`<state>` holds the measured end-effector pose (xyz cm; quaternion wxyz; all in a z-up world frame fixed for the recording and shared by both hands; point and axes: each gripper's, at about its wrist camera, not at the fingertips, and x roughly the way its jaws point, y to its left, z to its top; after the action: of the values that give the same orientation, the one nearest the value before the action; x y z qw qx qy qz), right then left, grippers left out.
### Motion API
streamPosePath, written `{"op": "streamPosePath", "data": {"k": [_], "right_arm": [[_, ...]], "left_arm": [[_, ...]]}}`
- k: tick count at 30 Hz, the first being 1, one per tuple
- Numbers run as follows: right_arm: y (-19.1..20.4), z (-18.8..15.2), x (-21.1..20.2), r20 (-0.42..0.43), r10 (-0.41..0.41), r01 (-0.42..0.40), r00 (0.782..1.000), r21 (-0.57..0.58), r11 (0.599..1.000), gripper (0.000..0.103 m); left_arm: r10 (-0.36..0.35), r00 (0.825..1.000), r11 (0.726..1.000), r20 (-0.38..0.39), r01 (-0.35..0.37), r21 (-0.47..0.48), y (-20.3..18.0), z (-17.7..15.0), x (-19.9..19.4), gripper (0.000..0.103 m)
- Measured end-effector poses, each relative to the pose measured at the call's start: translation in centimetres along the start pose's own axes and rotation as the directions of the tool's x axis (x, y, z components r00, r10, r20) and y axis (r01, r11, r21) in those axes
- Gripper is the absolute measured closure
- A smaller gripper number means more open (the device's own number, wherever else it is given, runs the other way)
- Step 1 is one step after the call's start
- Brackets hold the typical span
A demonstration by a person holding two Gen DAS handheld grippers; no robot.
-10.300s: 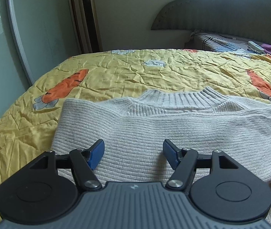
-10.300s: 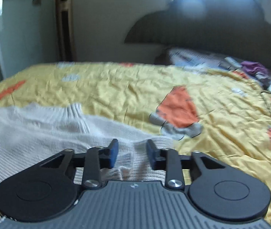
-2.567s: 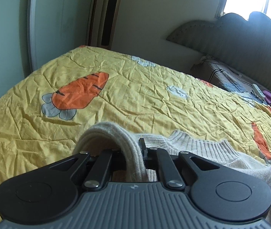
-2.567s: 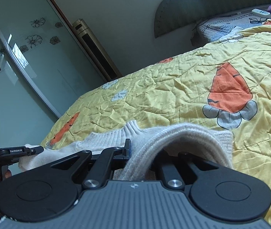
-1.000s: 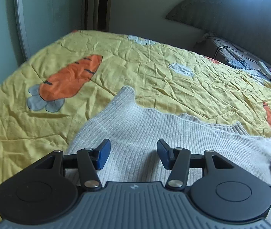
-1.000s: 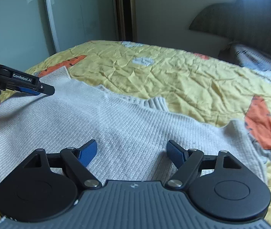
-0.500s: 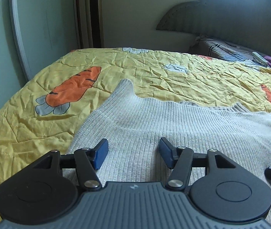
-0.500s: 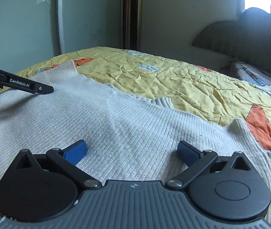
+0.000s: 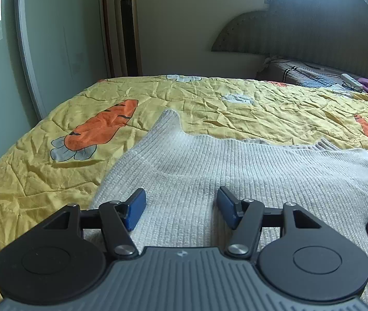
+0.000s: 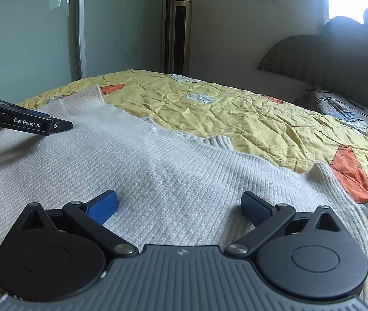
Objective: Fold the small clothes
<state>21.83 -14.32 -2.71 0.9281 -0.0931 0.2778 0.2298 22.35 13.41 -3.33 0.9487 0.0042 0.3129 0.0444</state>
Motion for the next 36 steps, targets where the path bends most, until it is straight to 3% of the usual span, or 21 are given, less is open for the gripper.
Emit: {"op": "streamPosePath", "data": {"k": [9, 13, 15, 18, 21, 23, 24, 25, 28, 33, 36], "right_arm": [[0.1, 0.0, 0.0, -0.007, -0.009, 0.009, 1.0, 0.001, 1.0, 0.001], [0.2, 0.0, 0.0, -0.005, -0.016, 0.016, 1.0, -0.002, 1.0, 0.001], [0.3, 0.0, 0.0, -0.006, -0.022, 0.022, 1.0, -0.002, 1.0, 0.001], [0.5, 0.0, -0.1, -0.002, -0.029, 0.029, 1.0, -0.01, 1.0, 0.0], [0.3, 0.0, 0.0, -0.003, -0.025, 0.025, 1.0, -0.004, 1.0, 0.0], [0.3, 0.0, 0.0, -0.003, -0.025, 0.025, 1.0, -0.005, 1.0, 0.0], [0.3, 0.0, 0.0, -0.002, -0.025, 0.025, 1.0, -0.005, 1.0, 0.0], [0.3, 0.0, 0.0, -0.002, -0.025, 0.025, 1.0, -0.005, 1.0, 0.0], [0.3, -0.1, 0.0, -0.002, -0.026, 0.026, 1.0, -0.005, 1.0, 0.0], [0.2, -0.1, 0.0, 0.0, -0.03, 0.03, 1.0, -0.005, 1.0, 0.0], [0.3, -0.1, 0.0, -0.002, -0.036, 0.036, 0.999, -0.004, 0.999, 0.0]], "left_arm": [[-0.015, 1.0, 1.0, -0.002, 0.015, 0.015, 0.7, 0.8, -1.9, 0.042], [0.091, 0.996, 0.995, -0.004, -0.091, 0.039, 1.9, 1.0, -2.5, 0.037], [0.092, 0.994, 0.996, -0.053, -0.093, -0.003, 3.3, 0.6, -2.4, 0.037], [0.022, 0.994, 0.993, -0.103, -0.034, -0.115, 5.9, -0.7, -2.8, 0.038], [-0.075, 0.989, 0.97, -0.128, 0.043, -0.237, 8.3, -1.8, -3.9, 0.038], [-0.142, 0.98, 0.95, -0.139, 0.096, -0.297, 9.6, -2.5, -4.7, 0.046], [-0.179, 0.973, 0.942, -0.145, 0.128, -0.309, 9.8, -2.8, -5.1, 0.059], [-0.205, 0.967, 0.937, -0.152, 0.149, -0.317, 10.1, -3.0, -5.5, 0.063], [-0.199, 0.966, 0.947, -0.162, 0.147, -0.287, 9.6, -3.4, -6.7, 0.064], [-0.129, 0.98, 0.977, -0.152, 0.099, -0.187, 7.9, -3.8, -8.0, 0.064], [-0.115, 0.981, 0.98, -0.156, 0.086, -0.178, 7.7, -4.0, -7.9, 0.064]]}}
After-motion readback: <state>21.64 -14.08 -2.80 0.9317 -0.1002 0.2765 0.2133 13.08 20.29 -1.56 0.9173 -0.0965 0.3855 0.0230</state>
